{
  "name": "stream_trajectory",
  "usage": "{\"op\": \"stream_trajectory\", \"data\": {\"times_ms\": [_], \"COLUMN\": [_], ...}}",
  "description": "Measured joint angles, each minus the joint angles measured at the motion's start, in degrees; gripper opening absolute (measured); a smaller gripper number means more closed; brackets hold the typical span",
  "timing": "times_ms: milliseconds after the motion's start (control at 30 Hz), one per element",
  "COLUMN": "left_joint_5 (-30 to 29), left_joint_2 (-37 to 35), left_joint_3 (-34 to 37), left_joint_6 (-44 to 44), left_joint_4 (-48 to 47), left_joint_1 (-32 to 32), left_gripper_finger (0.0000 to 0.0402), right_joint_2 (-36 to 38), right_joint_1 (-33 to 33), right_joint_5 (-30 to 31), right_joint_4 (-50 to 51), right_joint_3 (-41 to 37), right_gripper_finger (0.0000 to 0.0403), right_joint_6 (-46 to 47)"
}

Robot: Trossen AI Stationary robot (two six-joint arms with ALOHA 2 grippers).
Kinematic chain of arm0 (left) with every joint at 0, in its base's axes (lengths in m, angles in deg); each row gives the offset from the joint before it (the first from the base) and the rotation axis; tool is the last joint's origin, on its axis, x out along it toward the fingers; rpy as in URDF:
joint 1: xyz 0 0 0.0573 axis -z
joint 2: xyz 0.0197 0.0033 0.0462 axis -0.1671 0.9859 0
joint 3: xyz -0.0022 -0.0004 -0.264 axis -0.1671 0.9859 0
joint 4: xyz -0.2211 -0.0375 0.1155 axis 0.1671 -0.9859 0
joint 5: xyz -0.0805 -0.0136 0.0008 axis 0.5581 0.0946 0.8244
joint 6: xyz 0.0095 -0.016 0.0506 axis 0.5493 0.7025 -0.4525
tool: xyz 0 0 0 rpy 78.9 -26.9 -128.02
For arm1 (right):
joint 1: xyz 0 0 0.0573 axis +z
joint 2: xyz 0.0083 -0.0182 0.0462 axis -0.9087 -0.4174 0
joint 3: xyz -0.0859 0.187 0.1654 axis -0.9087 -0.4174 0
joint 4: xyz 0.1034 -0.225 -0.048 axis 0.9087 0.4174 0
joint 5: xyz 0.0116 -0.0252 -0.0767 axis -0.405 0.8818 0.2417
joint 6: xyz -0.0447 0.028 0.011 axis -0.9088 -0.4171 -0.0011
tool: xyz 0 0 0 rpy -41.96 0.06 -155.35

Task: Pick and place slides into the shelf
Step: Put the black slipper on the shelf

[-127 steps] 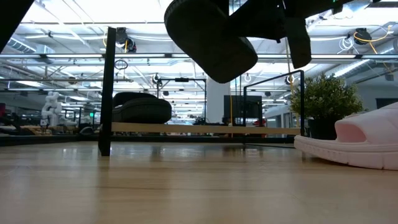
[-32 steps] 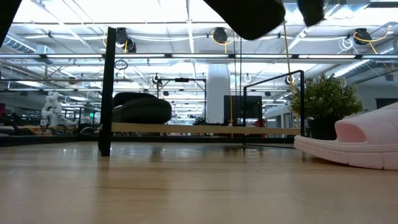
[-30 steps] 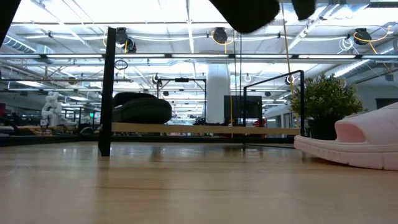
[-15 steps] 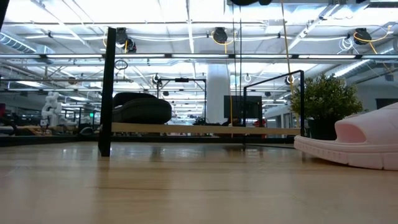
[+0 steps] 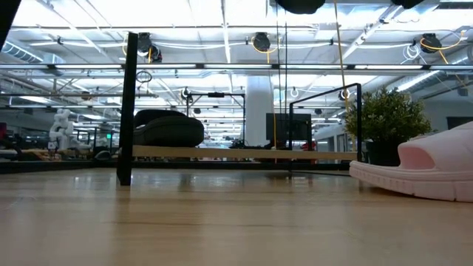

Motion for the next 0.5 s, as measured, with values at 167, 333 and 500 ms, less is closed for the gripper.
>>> {"op": "stream_trajectory", "data": {"times_ms": [167, 333, 500], "left_joint_5": [-1.24, -3.43, -2.93], "left_joint_2": [0.57, 1.07, 0.76], "left_joint_3": [-0.07, -0.06, -0.09], "left_joint_6": [4.35, 5.93, 9.31], "left_joint_4": [3.4, 3.46, -1.32], "left_joint_1": [-1.59, -2.76, -2.85], "left_gripper_finger": [0.0085, 0.0085, 0.0085], "right_joint_2": [0.04, -0.08, -0.05], "right_joint_1": [-0.68, -0.53, -0.68], "right_joint_5": [0.03, -0.41, -0.36], "right_joint_4": [3.49, 11.86, 15.22], "right_joint_3": [-0.85, -2.11, -3.53], "right_gripper_finger": [0.0035, 0.0035, 0.0035], "right_joint_6": [4.23, 9.75, 14.49]}}
